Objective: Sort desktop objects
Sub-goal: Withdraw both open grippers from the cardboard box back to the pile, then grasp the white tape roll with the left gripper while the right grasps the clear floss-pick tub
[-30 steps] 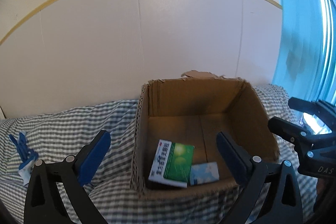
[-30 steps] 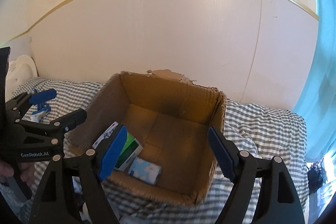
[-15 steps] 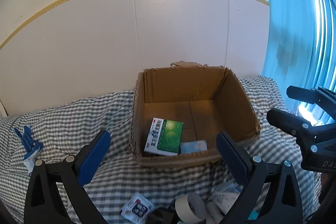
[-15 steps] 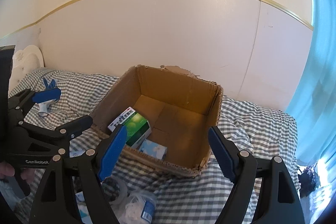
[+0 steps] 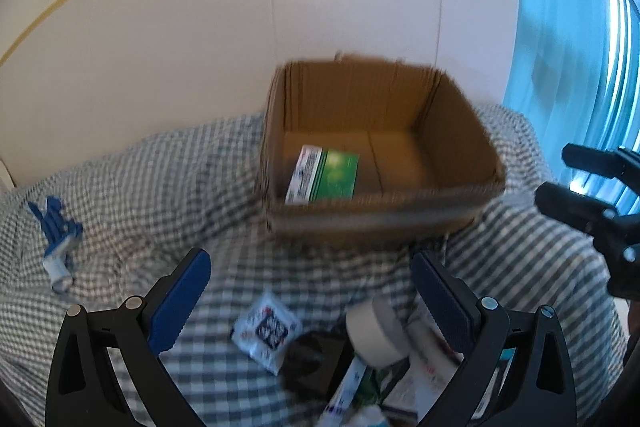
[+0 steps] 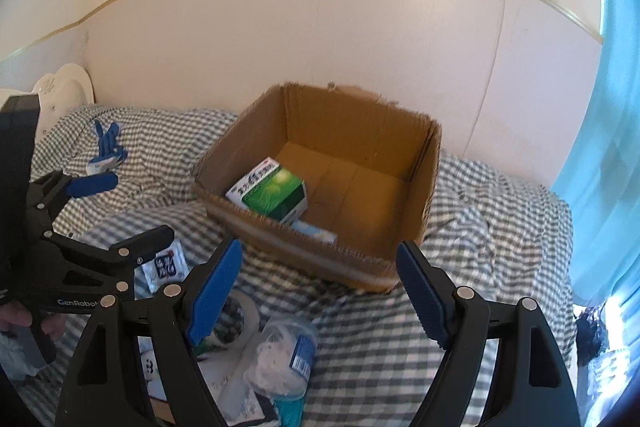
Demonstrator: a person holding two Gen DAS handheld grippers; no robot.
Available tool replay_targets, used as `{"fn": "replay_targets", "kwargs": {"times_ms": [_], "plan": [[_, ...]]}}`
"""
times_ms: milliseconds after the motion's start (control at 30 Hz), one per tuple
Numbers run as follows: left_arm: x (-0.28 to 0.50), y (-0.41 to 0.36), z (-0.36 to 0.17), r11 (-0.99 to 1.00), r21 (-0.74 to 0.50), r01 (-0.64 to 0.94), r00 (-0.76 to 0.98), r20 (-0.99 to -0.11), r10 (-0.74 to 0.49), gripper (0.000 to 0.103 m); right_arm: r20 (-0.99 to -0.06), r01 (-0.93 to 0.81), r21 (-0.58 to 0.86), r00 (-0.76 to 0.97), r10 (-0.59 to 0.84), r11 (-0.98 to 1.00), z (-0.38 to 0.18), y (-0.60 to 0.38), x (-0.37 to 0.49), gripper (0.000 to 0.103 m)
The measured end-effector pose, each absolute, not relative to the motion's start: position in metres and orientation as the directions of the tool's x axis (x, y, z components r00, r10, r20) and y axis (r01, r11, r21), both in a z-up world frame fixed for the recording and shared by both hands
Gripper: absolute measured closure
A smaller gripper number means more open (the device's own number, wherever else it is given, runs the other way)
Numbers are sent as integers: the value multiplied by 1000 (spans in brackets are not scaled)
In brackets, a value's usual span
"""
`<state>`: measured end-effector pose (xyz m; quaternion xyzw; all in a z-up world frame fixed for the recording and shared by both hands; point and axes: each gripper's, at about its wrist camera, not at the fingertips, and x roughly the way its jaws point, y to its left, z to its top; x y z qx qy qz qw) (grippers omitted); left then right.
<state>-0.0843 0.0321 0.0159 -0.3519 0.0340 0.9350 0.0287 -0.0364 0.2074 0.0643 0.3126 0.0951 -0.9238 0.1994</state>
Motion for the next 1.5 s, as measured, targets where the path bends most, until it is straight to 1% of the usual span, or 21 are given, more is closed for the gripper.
{"fn": "replay_targets", "kwargs": {"times_ms": [167, 300, 400, 567, 667, 733, 800, 833, 900, 933, 1000, 1033, 1133, 1167, 1200, 1500], "plan": [[-82, 28, -18, -996, 7, -87, -683, -729, 55, 0, -669, 437, -30, -677, -307, -899, 34, 206, -34, 24], [-87, 41, -41, -991, 17, -130, -629, -775, 69, 0, -715, 432, -8, -633, -296, -902, 10, 208, -36, 24], [-91, 52, -56, -987, 14, -158, -602, -794, 85, 0, -745, 429, 1, -603, -287, -903, -7, 209, -36, 24], [-100, 73, -78, -977, 59, -203, -563, -824, 67, 0, -786, 433, -12, -561, -259, -901, -31, 205, -39, 24], [-106, 73, -88, -979, 67, -191, -546, -836, 49, 0, -804, 437, -16, -540, -248, -899, -42, 201, -41, 24], [-111, 69, -93, -984, 39, -173, -531, -845, 60, 2, -813, 442, -16, -528, -246, -897, -48, 197, -41, 24], [-117, 65, -98, -986, -1, -166, -504, -859, 86, 8, -824, 452, -11, -509, -248, -892, -55, 194, -43, 24], [-119, 63, -100, -987, -9, -160, -497, -863, 88, 10, -828, 458, -7, -501, -252, -889, -57, 192, -43, 24], [-123, 61, -104, -987, -18, -160, -480, -872, 94, 22, -838, 468, -6, -485, -251, -884, -63, 188, -45, 24], [-125, 62, -105, -986, -24, -162, -473, -875, 99, 25, -841, 470, -7, -480, -249, -883, -64, 187, -46, 24], [-128, 63, -108, -985, -28, -172, -466, -878, 106, 35, -850, 475, -7, -467, -245, -880, -68, 183, -47, 24], [-129, 64, -109, -983, -23, -181, -463, -880, 106, 37, -854, 474, -12, -463, -238, -880, -71, 182, -48, 24], [-131, 68, -111, -978, -23, -208, -459, -881, 118, 52, -866, 475, -24, -449, -219, -880, -78, 178, -51, 24], [-132, 67, -112, -977, -18, -212, -457, -882, 115, 60, -872, 474, -30, -443, -209, -880, -81, 177, -52, 24], [-133, 67, -113, -975, -24, -220, -451, -884, 123, 63, -876, 473, -35, -439, -201, -880, -83, 176, -53, 24], [-127, 53, -94, -974, -91, -206, -463, -868, 179, 71, -900, 468, -50, -404, -164, -882, -99, 168, -62, 24]]}}
